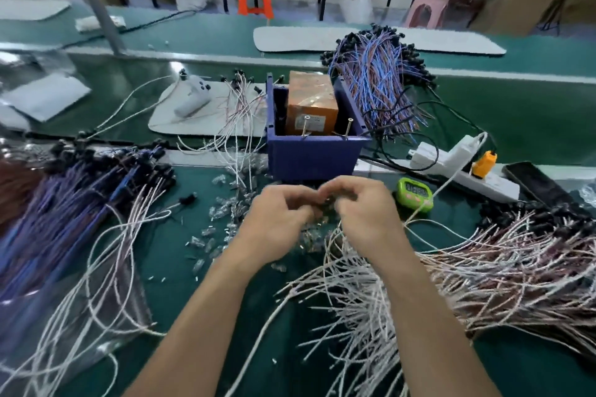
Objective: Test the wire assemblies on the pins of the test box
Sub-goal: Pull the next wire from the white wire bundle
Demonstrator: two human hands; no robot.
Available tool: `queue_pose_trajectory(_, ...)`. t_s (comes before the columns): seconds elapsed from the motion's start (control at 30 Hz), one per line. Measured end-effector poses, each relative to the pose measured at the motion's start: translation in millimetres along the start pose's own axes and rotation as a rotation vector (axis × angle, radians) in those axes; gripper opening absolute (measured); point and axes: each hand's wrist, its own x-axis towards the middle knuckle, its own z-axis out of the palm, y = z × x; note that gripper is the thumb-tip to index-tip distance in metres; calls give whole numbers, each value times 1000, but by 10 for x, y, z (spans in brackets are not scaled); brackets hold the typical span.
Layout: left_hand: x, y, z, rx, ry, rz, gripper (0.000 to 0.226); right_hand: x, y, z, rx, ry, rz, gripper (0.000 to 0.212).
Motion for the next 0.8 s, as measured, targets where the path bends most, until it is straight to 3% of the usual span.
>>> queue_pose_trajectory(0.13,-242,-18,-194,13,164,-60,33,-83,-224,295,136,-126,-59,34)
queue_pose_trajectory(0.23,-394,-42,-405,180,424,-120,19,-120,-346,476,232,-199,-116,35)
queue_pose_trajectory(0.33,-539,-76,-642,295,617,-199,54,-155,-465,676,299,-255,-127,30)
queue_pose_trajectory(0.4,-633,-97,-817,345,675,-222,44,-173,-505,824,289,-268,-134,25)
queue_pose_trajectory(0.47,-705,-139,-1006,443,709,-259,17,-132,-521,972,249,-275,-123,25)
queue_pose_trajectory(0.6,-809,-274,-1295,729,688,-327,37,-16,-606,1310,43,-456,-156,46)
queue_pose_trajectory(0.7,-884,-397,-1447,736,645,-335,34,1,-726,1587,-240,-565,-281,66)
queue_pose_trajectory(0.8,-957,-531,-1509,714,580,-350,33,82,-797,1816,-420,-573,-349,66)
